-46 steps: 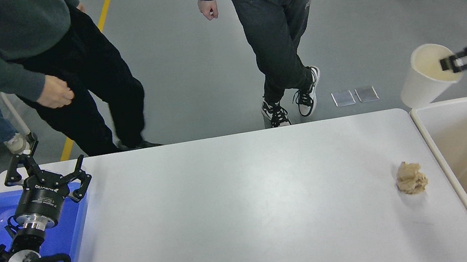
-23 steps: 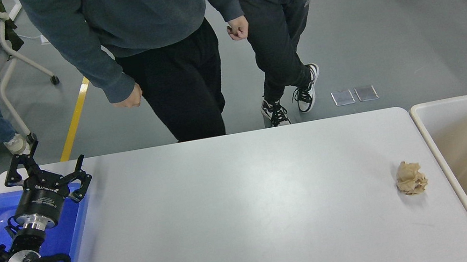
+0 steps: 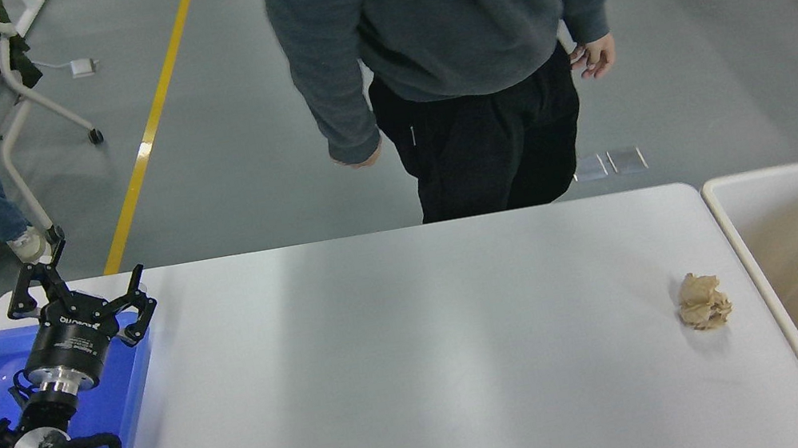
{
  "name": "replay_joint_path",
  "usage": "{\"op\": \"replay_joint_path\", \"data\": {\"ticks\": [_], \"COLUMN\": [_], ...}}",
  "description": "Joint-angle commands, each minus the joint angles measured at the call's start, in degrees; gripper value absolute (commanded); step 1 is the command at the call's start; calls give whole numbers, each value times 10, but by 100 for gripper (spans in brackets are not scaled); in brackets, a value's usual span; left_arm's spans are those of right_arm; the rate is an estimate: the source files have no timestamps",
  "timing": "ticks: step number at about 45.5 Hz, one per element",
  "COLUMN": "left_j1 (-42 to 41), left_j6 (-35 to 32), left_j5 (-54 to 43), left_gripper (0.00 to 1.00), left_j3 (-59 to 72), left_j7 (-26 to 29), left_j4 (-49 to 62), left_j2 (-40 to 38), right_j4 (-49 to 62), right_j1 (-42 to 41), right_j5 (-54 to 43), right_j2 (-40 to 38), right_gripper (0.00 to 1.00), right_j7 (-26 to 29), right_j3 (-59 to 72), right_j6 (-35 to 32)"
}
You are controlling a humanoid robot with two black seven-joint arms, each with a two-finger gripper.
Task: Clean the table surface
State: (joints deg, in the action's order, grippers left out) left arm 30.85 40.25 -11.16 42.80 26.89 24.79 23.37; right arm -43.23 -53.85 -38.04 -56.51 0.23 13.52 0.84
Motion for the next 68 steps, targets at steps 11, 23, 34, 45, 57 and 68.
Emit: {"op": "replay_joint_path", "data": {"ticks": [11, 23, 34, 45, 57, 68], "left_j1": [0, 0, 0, 0, 0, 0], "left_j6": [0, -1, 0, -1, 0, 0], "left_j5": [0, 0, 0, 0, 0, 0], "left_gripper": [100, 100, 100, 100, 100, 100], "left_j3": [0, 0, 0, 0, 0, 0], "left_j7": [0, 0, 0, 0, 0, 0], "left_j4": [0, 0, 0, 0, 0, 0], "left_j2": [0, 0, 0, 0, 0, 0], "right_j4": [315, 388, 398, 399, 420, 390], "right_j1": [161, 192, 203, 197, 190, 177], "right_j5": [59, 92, 94, 94, 156, 202], "right_j2": [230, 312, 335, 325, 325, 303], "right_gripper": [0, 0, 0, 92, 98, 97], "right_j7": [-7, -6, -6, -6, -6, -21], "right_j3": [-82, -97, -102, -103, -105, -164], "right_j6": [25, 35, 50, 60, 60, 57]}}
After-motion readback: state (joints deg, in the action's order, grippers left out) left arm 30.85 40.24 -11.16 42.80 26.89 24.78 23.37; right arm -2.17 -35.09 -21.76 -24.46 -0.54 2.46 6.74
